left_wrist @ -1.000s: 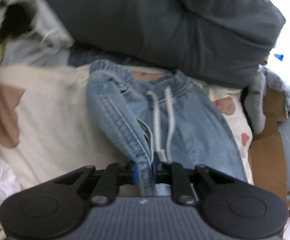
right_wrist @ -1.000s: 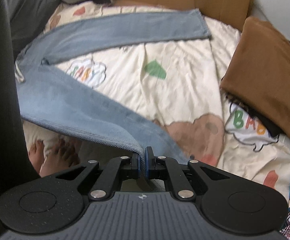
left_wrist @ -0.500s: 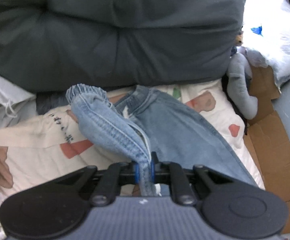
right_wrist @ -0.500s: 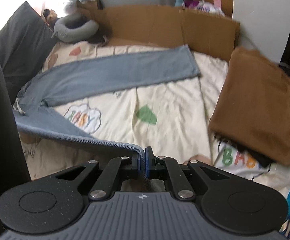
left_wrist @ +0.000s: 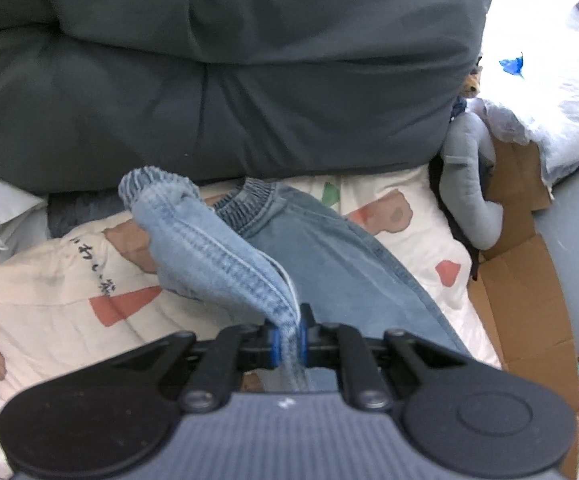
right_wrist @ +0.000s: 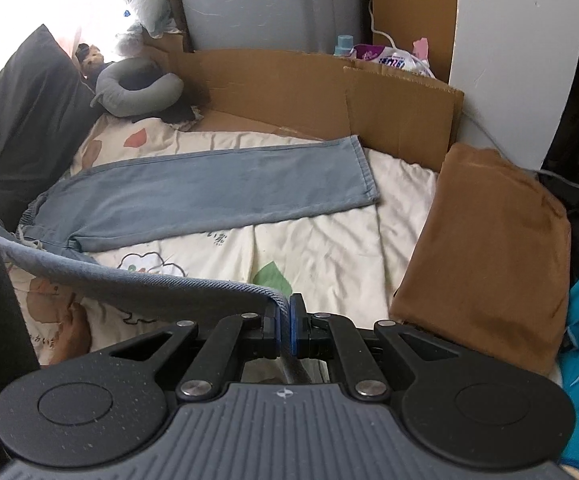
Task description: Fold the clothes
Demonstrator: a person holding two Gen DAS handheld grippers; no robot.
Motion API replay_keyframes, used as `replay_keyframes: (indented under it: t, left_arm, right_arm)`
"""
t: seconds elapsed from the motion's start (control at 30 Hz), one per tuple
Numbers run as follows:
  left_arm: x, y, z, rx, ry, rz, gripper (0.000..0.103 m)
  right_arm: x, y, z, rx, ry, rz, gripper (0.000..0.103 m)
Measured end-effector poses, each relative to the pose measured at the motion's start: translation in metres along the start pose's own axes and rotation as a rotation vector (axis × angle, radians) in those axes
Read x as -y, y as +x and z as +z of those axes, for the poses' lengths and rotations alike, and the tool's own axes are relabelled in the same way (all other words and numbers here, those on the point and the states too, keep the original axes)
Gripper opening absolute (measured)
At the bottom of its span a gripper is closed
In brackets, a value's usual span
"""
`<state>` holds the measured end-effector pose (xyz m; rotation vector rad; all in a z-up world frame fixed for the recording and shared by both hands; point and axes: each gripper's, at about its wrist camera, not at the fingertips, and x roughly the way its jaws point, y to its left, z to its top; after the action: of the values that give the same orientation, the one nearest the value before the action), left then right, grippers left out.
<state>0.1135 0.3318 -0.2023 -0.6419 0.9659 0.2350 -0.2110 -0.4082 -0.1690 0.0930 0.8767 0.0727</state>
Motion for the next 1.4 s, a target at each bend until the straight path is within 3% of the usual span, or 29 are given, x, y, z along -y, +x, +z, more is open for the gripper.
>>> replay_keyframes:
  t: [0.43,0.83,1.4]
  left_arm:
    - [0.025,0.017,0.012,-0.023,0.002,0.007,0.009]
    - [0.063,0.052,0.026,-0.047,0.043,-0.008,0.009]
    - [0.095,0.114,0.052,-0.041,0.057,-0.012,0.009]
  right_arm:
    - [0.012,0.023,0.037,0.028,0.015,-0.009,0.002]
    - [0.03,0.087,0.082,0.006,0.006,-0.037,0.002]
    - [0.037,0.177,0.177,0.02,-0.057,-0.106,0.002]
